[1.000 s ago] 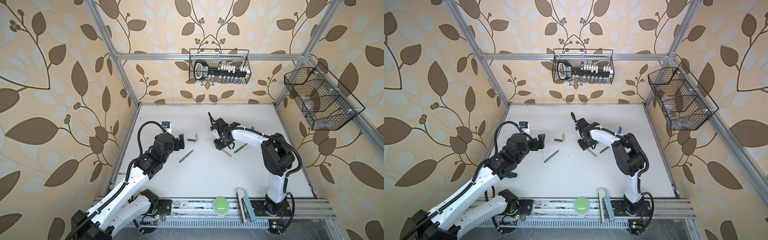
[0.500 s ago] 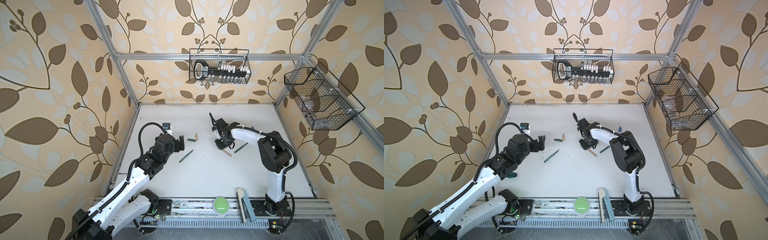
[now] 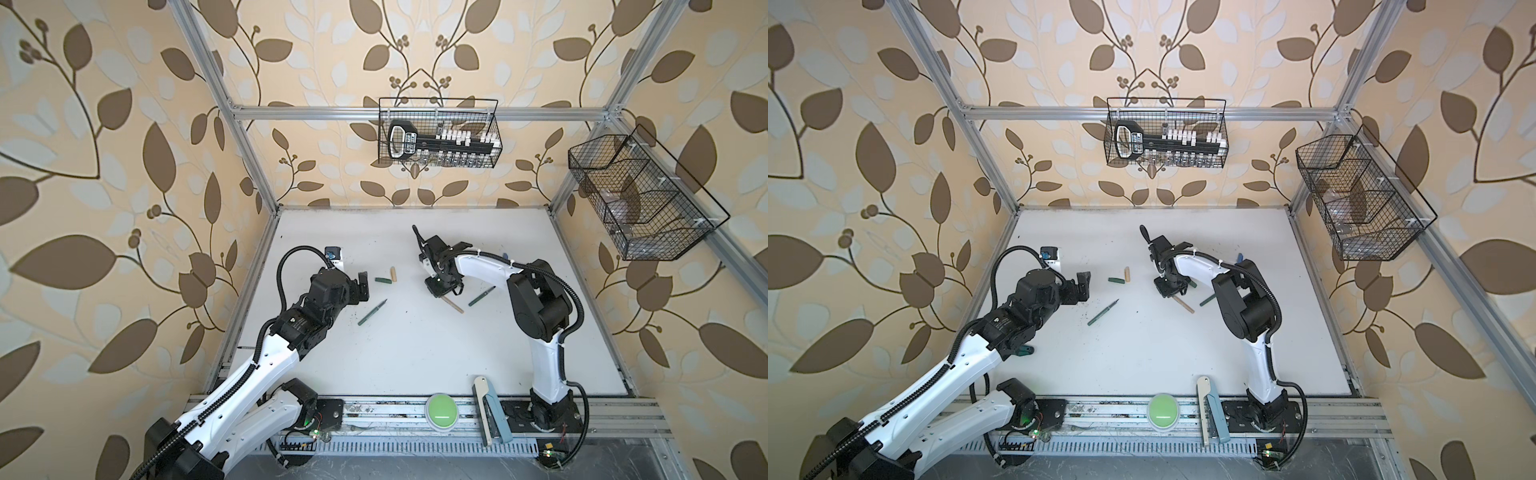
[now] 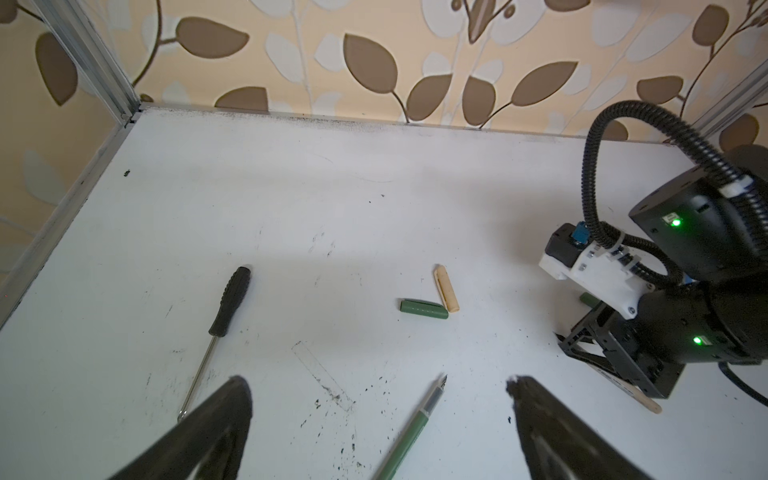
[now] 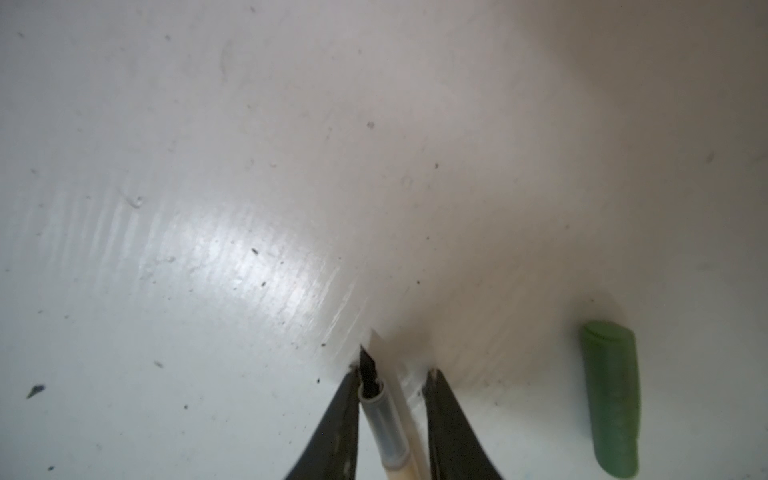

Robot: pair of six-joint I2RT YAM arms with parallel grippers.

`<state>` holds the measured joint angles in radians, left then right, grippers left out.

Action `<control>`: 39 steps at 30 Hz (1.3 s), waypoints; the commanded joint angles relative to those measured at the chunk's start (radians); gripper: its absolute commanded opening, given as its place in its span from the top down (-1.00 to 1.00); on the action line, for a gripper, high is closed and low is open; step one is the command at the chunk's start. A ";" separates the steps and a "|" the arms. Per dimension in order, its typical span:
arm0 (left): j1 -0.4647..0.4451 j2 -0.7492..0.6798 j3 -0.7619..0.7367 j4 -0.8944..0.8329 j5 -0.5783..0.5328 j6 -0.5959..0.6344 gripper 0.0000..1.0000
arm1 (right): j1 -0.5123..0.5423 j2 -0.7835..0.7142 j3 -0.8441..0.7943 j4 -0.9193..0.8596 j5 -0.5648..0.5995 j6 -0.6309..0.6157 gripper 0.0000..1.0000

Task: Insert the pens into the pen caps
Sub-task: 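Lift the beige pen with the right gripper while the left gripper approaches it, then close the left gripper on the beige pen barrel below the right gripper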

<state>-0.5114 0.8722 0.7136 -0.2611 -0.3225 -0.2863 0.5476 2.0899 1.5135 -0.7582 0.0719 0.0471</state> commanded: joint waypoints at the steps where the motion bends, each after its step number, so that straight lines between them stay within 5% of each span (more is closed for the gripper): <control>1: -0.005 -0.010 -0.016 0.032 0.012 -0.016 -0.98 | -0.008 0.045 -0.002 -0.043 0.053 -0.020 0.55; 14: -0.006 0.016 -0.041 0.076 0.111 -0.010 -0.98 | -0.020 0.017 -0.001 -0.034 0.023 0.016 0.83; 22: -0.009 0.183 -0.094 0.316 0.401 -0.109 -0.98 | -0.082 -0.102 -0.058 0.084 -0.200 0.060 0.93; 33: -0.146 0.527 -0.103 0.712 0.531 -0.224 -0.98 | -0.162 -0.330 -0.344 0.526 -0.586 0.228 0.99; 39: -0.180 0.706 -0.057 0.893 0.624 -0.300 -0.97 | -0.152 -0.392 -0.448 0.699 -0.619 0.330 1.00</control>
<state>-0.6765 1.5612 0.6094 0.4686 0.2302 -0.5327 0.3878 1.7271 1.0904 -0.1844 -0.4805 0.3130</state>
